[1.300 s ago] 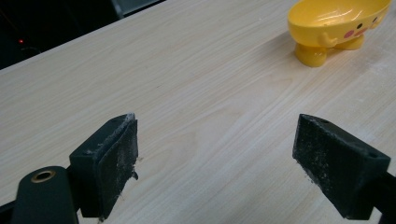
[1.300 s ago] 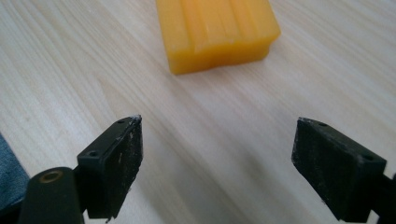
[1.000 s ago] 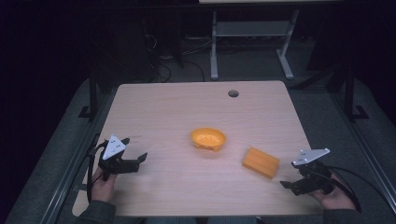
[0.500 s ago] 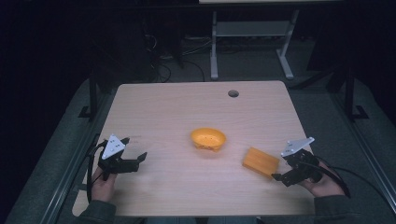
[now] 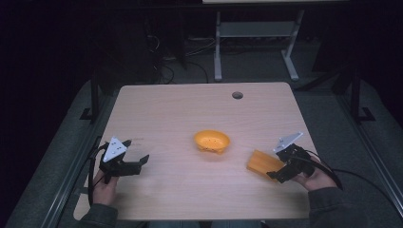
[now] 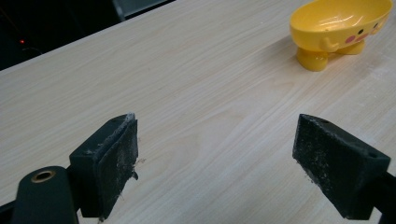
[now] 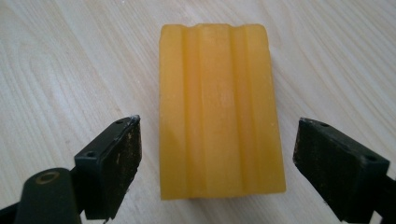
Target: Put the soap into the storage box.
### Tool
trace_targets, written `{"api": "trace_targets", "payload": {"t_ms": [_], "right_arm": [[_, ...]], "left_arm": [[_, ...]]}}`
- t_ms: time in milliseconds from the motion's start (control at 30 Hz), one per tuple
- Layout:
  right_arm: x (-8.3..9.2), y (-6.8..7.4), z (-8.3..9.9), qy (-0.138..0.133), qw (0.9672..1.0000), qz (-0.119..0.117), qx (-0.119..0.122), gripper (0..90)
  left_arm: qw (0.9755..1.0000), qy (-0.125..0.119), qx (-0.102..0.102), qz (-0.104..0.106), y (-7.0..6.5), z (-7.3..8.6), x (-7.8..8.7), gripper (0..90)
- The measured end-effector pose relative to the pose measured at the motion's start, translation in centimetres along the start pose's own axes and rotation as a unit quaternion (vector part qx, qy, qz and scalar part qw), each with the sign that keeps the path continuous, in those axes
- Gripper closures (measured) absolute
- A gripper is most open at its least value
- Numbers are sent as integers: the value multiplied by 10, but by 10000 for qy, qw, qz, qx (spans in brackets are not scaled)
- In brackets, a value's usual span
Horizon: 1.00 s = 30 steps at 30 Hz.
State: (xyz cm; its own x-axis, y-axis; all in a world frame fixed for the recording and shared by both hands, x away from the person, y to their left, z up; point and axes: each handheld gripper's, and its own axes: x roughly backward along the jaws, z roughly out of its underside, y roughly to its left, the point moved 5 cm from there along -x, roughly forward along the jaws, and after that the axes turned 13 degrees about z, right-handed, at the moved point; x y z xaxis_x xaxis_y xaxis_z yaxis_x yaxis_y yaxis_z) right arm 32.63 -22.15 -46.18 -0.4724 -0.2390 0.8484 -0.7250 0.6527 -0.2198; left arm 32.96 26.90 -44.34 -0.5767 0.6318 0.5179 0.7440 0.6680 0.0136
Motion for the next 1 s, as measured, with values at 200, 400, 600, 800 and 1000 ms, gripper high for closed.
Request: {"api": "trace_targets", "payload": {"t_ms": [200,400,600,800,1000], "right_arm": [[-4,0,-5,57,10000,-57,10,148],[-9,0,-9,90,9999,-100,-4,148],[-20,1,-12,247,9995,-156,85,147],[-29,2,-15,354,9991,-191,148,147],[-38,4,-18,504,9983,-198,223,149]], "left_arm": [[10000,-23,20,7,-1,0,0,134],[10000,-31,10,8,-1,-1,0,134],[10000,-29,-29,7,0,-1,0,134],[10000,-42,-10,22,-1,-1,0,134],[10000,-44,-14,25,0,-1,0,134]]}}
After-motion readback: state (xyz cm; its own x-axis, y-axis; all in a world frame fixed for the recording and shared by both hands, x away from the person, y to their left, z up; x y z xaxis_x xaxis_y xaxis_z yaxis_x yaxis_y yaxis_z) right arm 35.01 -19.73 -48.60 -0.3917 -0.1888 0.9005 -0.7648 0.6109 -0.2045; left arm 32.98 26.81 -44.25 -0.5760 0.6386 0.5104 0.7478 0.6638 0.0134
